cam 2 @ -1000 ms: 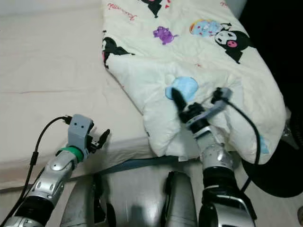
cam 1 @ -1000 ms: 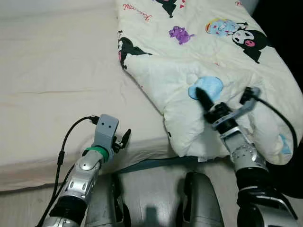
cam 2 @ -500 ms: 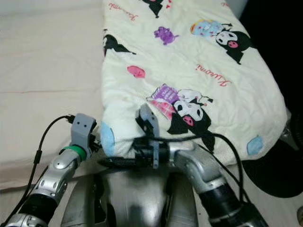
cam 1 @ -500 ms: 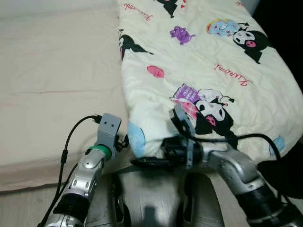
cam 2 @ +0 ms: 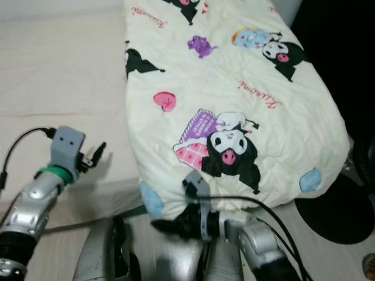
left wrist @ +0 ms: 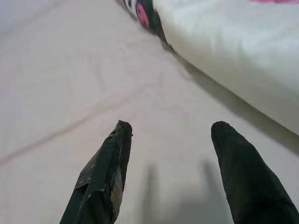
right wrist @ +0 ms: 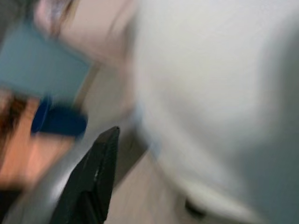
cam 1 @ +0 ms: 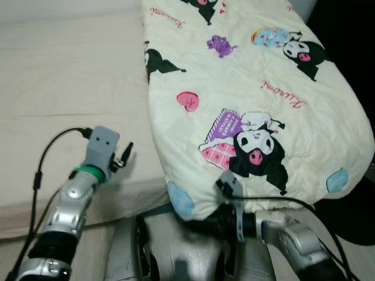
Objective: Clean up the room
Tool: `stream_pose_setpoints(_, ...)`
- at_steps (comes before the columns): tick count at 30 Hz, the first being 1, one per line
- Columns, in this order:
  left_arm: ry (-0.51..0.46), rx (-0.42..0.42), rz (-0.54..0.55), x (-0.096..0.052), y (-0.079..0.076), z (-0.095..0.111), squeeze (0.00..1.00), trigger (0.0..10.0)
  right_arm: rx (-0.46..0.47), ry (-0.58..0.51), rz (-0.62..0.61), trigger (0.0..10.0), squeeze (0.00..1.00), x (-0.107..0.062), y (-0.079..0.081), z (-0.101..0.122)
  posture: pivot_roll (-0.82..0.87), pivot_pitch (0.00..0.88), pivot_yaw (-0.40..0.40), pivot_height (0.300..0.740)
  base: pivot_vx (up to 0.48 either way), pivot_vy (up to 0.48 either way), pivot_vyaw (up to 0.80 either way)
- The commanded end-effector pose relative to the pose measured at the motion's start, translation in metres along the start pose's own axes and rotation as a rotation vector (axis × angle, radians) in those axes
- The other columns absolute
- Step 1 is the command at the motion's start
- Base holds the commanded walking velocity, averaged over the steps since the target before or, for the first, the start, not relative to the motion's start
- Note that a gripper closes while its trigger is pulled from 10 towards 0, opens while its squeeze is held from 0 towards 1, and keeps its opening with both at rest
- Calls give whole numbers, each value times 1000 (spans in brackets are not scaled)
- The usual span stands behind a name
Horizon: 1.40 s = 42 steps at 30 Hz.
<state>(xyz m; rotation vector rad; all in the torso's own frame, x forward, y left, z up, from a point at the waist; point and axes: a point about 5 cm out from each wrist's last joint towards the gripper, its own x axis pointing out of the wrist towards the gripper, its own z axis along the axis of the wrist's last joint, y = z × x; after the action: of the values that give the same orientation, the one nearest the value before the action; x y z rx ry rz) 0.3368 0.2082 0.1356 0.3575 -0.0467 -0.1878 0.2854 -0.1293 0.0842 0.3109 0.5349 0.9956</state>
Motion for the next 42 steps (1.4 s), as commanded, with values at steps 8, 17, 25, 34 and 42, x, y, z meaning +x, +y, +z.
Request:
stream_pose_setpoints(8, -94, -253, -315, 3, -44, 36, 0, 10000, -110, -56, -14, 10000, 0, 26, 3, 18, 7, 153, 95, 565, 0, 0, 0)
stream_pose_setpoints(17, -27, -136, -525, 19, -133, 43, 0, 10000, -122, 16, 248, 10000, 0, 72, 48, 17, 10, 152, 84, 565, 0, 0, 0)
stream_pose_setpoints(25, 138, 19, -475, 14, -100, 10, 0, 10000, -131, 79, 296, 10000, 0, 26, 50, 9, -13, 163, 81, 565, 0, 0, 0)
stream_pose_setpoints(34, 330, 78, -537, -18, -49, -36, 0, 10000, -18, 93, -20, 10000, 0, -21, 6, -23, -15, 172, 74, 565, 0, 0, 0)
stream_pose_setpoints(42, 410, 170, -572, -34, -60, -62, 0, 10000, 25, -164, -171, 10000, 0, -30, -12, 16, -23, 162, 75, 565, 0, 0, 0)
